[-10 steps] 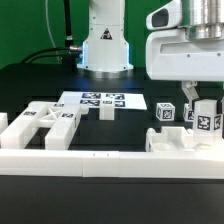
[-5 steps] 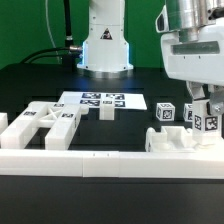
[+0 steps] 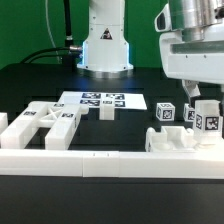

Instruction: Assemble chair

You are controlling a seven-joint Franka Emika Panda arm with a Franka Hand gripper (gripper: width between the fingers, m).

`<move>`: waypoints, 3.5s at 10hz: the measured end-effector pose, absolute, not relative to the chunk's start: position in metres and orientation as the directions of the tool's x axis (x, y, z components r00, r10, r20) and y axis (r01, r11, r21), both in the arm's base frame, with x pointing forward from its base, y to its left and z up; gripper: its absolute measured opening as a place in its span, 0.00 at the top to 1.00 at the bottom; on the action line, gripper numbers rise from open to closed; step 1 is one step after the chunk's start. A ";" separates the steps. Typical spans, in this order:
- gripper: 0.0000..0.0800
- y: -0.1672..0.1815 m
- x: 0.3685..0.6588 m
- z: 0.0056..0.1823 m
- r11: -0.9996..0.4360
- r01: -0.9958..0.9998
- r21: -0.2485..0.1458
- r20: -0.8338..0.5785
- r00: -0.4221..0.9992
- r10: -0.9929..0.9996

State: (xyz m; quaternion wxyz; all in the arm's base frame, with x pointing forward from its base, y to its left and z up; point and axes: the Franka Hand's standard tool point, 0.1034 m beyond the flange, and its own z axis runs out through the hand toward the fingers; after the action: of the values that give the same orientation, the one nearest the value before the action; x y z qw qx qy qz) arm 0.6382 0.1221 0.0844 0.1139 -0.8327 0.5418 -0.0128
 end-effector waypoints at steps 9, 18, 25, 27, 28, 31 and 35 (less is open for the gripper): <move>0.19 0.117 0.632 0.082 -0.967 -0.237 -0.098 0.063 0.968 -0.244; 0.64 0.118 0.632 0.081 -0.995 0.063 -0.078 0.089 0.995 0.056; 0.64 0.123 0.632 0.081 -0.781 -0.607 -0.147 0.004 0.789 -0.614; 0.64 0.124 0.632 0.081 -0.629 -0.761 -0.159 -0.042 0.641 -0.766; 0.64 0.124 0.632 0.081 -0.553 -0.818 -0.159 -0.060 0.567 -0.821; 0.53 0.124 0.632 0.081 -0.472 -0.868 -0.154 -0.079 0.487 -0.870; 0.21 0.122 0.635 0.082 -0.702 -0.693 -0.164 -0.023 0.714 -0.700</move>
Offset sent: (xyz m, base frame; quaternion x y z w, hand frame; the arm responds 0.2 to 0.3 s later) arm 0.0000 0.0000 0.0000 0.0000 0.0000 -0.1938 0.9810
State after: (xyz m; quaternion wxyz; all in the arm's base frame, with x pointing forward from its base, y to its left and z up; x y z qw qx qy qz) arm 0.6347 0.1219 0.0816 0.0804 -0.9222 0.3776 -0.0203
